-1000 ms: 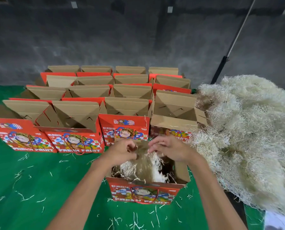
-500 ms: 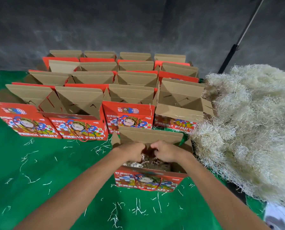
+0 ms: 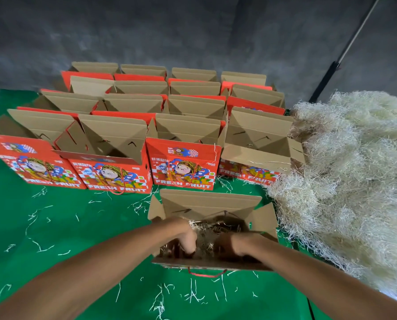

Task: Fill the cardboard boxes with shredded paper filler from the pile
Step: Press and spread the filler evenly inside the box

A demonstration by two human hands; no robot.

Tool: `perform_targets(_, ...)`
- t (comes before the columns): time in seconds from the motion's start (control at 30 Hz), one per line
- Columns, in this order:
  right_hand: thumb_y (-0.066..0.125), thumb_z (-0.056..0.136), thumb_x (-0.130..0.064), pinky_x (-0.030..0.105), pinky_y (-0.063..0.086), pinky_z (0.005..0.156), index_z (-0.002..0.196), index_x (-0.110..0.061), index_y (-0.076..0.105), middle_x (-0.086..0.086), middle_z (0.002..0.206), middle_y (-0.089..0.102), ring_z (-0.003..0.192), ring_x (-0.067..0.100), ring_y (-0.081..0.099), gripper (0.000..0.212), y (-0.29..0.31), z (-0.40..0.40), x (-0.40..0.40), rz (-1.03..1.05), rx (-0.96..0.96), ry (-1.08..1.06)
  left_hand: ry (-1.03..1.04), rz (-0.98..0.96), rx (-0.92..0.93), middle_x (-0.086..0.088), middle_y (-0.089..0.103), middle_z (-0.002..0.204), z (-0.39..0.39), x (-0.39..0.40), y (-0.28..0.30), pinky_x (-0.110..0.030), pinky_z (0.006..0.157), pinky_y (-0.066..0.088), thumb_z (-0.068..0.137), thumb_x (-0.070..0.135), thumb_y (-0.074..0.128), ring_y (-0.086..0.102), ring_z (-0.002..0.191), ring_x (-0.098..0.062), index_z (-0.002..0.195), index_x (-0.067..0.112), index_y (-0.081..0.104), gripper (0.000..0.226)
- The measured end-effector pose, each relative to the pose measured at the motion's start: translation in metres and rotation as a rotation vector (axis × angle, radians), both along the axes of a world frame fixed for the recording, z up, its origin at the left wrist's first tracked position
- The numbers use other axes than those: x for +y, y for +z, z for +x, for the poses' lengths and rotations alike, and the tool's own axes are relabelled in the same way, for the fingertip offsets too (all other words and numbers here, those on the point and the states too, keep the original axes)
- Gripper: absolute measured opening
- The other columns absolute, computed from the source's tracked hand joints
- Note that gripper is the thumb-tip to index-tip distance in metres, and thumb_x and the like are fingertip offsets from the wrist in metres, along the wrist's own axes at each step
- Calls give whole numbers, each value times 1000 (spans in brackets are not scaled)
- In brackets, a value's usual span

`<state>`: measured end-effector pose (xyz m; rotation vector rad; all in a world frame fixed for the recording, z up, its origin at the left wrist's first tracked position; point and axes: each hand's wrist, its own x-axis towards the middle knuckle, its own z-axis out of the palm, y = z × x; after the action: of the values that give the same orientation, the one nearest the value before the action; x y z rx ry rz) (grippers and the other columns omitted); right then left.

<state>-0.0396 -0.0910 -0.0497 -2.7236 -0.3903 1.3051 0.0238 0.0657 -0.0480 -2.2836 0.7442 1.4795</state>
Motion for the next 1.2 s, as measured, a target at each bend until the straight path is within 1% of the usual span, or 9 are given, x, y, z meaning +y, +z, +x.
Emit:
perform_targets(0.2,50,98,-20,36,47,97,129,-11,62,18,131,60,115,31,60,34,-16,17,12,102,-83,-154,-38,-226,-336,-20,64,122,-1,-7,-36,-40,91,52,88,-1,56,63,107,-34,114,0,63,27)
perform_targets(0.33,46,101,-28,34,44,97,127,-11,63,16,129,60,117,32,58,35,-33,28,6,72,-151,-253,-187,-161,-422,-17,51,140,5,-9,-55,-47,109,39,97,7,53,45,133,-34,131,4,59,34)
perform_targets(0.43,40,102,-32,30,42,97,130,-12,61,15,135,58,122,30,56,41,-50,42,1,23,-147,-247,-230,-132,-415,-15,32,155,13,-5,-73,-50,115,29,98,9,53,26,145,-31,141,7,51,42)
perform_targets(0.53,36,105,-26,37,42,102,137,-6,51,20,141,51,127,35,53,40,-66,50,-3,-51,-91,-254,-170,-92,-371,-14,29,156,17,2,-81,-49,110,37,96,7,58,33,142,-34,143,8,48,48)
perform_targets(0.73,57,97,-34,50,43,104,150,-16,32,22,148,36,129,41,48,61,-86,52,-9,-196,-85,-89,-38,-95,-348,-16,21,159,19,3,-89,-47,107,40,86,2,66,39,137,-37,158,12,9,92)
perform_targets(0.83,66,89,-40,52,41,106,154,-18,23,23,153,29,135,43,41,81,-91,52,-6,-239,-44,-80,74,-98,-269,-16,6,164,12,8,-81,-42,105,45,90,-4,53,37,137,-37,159,22,2,90)
perform_targets(0.9,63,92,-42,51,40,108,155,-15,21,21,155,29,139,41,37,81,-87,54,-3,-274,-17,-45,157,-111,-223,-16,7,164,8,7,-74,-41,108,43,91,-7,49,36,139,-37,159,20,9,83)
perform_targets(1.0,51,101,-35,41,41,109,148,-13,42,14,149,45,136,32,44,52,-70,57,2,-289,28,14,150,-159,-221,-18,43,148,8,3,-54,-44,106,45,89,-3,57,50,129,-35,141,5,47,54)
perform_targets(1.2,56,91,3,41,50,90,115,-3,64,15,111,63,106,32,62,26,-37,67,5,-120,-182,1,-198,-195,-503,-10,72,107,19,0,-32,-44,87,54,90,3,61,67,103,-30,105,9,71,18)
